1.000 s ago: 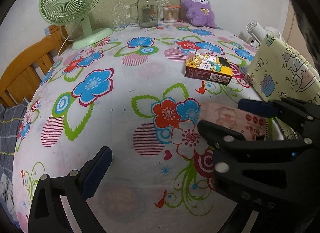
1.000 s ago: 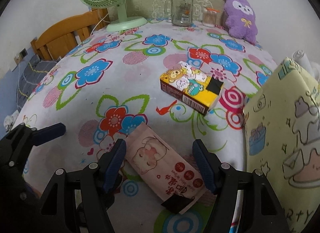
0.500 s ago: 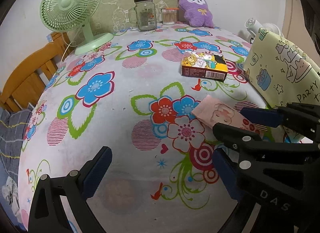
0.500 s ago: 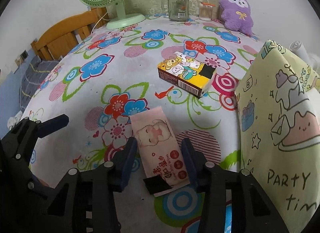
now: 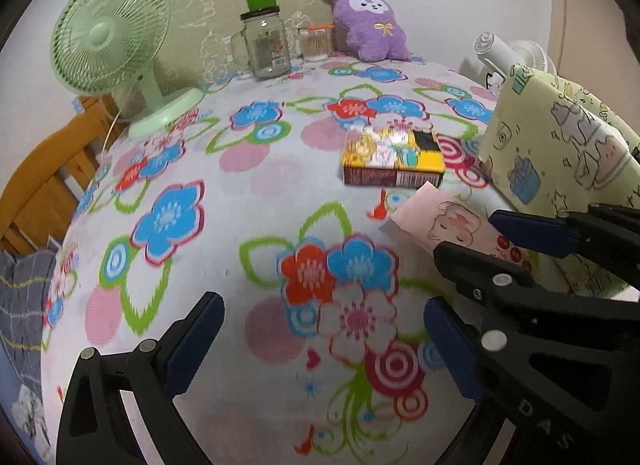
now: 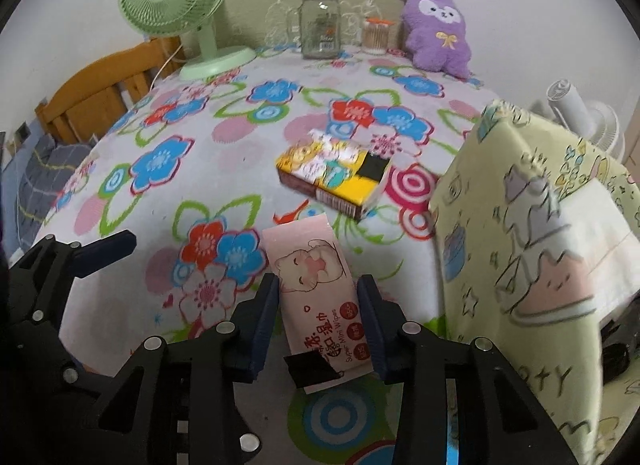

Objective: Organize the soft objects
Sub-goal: 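Close the right gripper on the pink wet-wipe pack, then lift the wet-wipe pack with the right gripper while the left gripper grasps the yellow tissue pack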

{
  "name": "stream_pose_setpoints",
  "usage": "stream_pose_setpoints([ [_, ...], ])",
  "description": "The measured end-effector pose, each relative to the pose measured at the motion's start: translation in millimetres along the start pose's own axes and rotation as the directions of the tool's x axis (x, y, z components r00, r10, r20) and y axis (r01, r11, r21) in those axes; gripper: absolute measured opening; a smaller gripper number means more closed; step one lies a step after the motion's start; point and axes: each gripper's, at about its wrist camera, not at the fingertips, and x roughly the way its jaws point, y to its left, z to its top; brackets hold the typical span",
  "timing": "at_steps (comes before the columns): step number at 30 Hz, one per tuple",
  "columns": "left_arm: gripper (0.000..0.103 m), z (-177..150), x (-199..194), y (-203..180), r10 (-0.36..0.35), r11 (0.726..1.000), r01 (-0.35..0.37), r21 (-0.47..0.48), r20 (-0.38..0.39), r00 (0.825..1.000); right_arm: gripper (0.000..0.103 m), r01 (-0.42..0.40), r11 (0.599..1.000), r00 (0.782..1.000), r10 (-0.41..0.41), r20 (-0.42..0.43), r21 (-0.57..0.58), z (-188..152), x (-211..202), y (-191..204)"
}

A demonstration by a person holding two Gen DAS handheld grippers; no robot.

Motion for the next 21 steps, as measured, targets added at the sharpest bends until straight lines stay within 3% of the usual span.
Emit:
stream_pose_setpoints([
  [9, 0.101, 30, 8, -3, -0.014, 0.998, 0.011, 0.058, 0.047, 0.999, 0.043, -0.016, 0.997, 1.0, 0.014, 0.024, 0.075, 18, -13, -11],
  [13, 0.101, 42, 8, -1, -0.077, 0.997, 0.076, 0.023, 0.057, 0.995, 0.043, 0.007, 0.996, 0.999, -0.01, 0.042, 0.084, 27, -19, -13],
  [21, 0.101, 64, -5, 4, -0.073, 0.997, 0.072, 0.007, 0.092, 0.993, 0.043, 0.029, 0.996, 0.996, -0.035, 0.077, 0.08, 54, -20, -15],
])
